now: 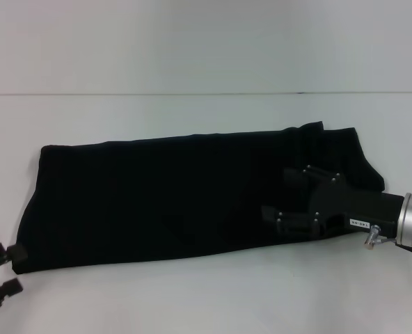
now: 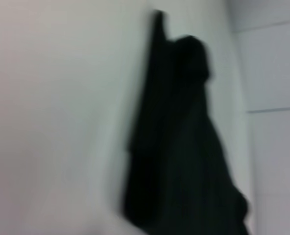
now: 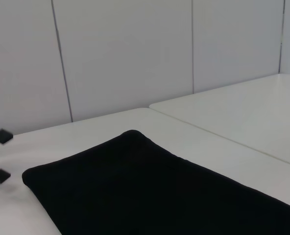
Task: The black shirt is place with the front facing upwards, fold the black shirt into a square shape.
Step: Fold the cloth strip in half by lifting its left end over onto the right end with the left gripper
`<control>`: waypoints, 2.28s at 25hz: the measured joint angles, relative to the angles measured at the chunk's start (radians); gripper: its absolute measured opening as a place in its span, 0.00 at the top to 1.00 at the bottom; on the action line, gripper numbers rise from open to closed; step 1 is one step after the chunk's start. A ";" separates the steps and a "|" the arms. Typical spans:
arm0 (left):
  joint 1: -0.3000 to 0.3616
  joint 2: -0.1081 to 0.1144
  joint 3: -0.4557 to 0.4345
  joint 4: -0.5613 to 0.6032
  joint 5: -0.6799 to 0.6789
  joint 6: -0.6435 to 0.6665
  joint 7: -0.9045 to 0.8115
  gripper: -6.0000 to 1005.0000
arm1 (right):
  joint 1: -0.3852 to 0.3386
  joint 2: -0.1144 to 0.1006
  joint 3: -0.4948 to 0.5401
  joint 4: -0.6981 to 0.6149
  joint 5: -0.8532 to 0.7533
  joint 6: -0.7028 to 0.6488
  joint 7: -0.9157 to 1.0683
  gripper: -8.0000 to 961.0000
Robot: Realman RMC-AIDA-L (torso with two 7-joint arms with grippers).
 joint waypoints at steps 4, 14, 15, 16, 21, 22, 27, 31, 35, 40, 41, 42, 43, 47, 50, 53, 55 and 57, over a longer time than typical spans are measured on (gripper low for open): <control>-0.010 0.000 0.000 0.008 0.045 -0.079 -0.049 0.13 | 0.005 0.000 0.000 0.010 0.002 0.006 -0.007 0.01; -0.041 0.006 0.003 -0.004 0.049 -0.123 -0.074 0.17 | 0.012 -0.001 0.000 0.020 0.003 0.006 -0.011 0.01; -0.042 0.006 0.004 -0.004 0.049 -0.127 -0.079 0.17 | 0.012 -0.001 0.000 0.020 0.003 0.006 -0.011 0.01; -0.042 0.007 0.005 -0.004 0.049 -0.130 -0.082 0.17 | 0.012 -0.001 -0.001 0.020 0.004 0.006 -0.011 0.01; -0.044 0.004 0.007 -0.005 0.049 -0.138 -0.087 0.19 | 0.013 -0.001 -0.003 0.021 0.015 0.006 -0.011 0.01; -0.046 0.003 0.007 -0.007 0.049 -0.139 -0.088 0.19 | 0.013 -0.001 -0.003 0.021 0.015 0.006 -0.011 0.01; -0.062 0.002 0.008 -0.029 0.049 -0.147 -0.093 0.21 | 0.014 -0.001 -0.004 0.021 0.015 0.006 -0.011 0.02; -0.081 0.001 0.009 -0.049 0.049 -0.166 -0.094 0.23 | 0.015 0.001 -0.003 0.030 0.015 0.006 -0.011 0.02; -0.102 0.002 0.012 -0.058 0.049 -0.187 -0.096 0.24 | 0.018 0.001 -0.002 0.035 0.015 0.005 -0.011 0.02; -0.117 0.005 0.014 -0.058 0.051 -0.203 -0.108 0.26 | 0.020 0.001 -0.001 0.037 0.015 0.000 -0.011 0.02; -0.119 0.006 0.016 -0.058 0.051 -0.204 -0.109 0.26 | 0.020 0.001 -0.001 0.037 0.015 -0.001 -0.011 0.02; -0.120 0.007 0.017 -0.058 0.051 -0.204 -0.109 0.27 | 0.021 0.001 -0.001 0.037 0.015 -0.001 -0.011 0.02; -0.121 0.007 0.018 -0.058 0.051 -0.204 -0.109 0.27 | 0.021 0.001 -0.001 0.037 0.015 -0.001 -0.011 0.02; -0.135 0.011 0.051 -0.055 0.052 -0.190 -0.130 0.28 | 0.021 0.001 -0.001 0.037 0.015 -0.002 -0.011 0.02; -0.149 0.020 0.124 -0.047 0.054 -0.184 -0.165 0.29 | 0.022 0.001 -0.001 0.037 0.021 -0.002 -0.011 0.02; -0.160 0.021 0.140 -0.035 0.055 -0.183 -0.169 0.34 | 0.022 0.001 -0.001 0.037 0.027 -0.001 -0.011 0.02; -0.163 0.017 0.141 -0.026 0.055 -0.184 -0.164 0.42 | 0.022 0.001 -0.001 0.037 0.029 -0.002 -0.011 0.02; -0.164 0.015 0.141 -0.022 0.055 -0.188 -0.160 0.49 | 0.022 0.001 -0.001 0.037 0.029 -0.003 -0.011 0.02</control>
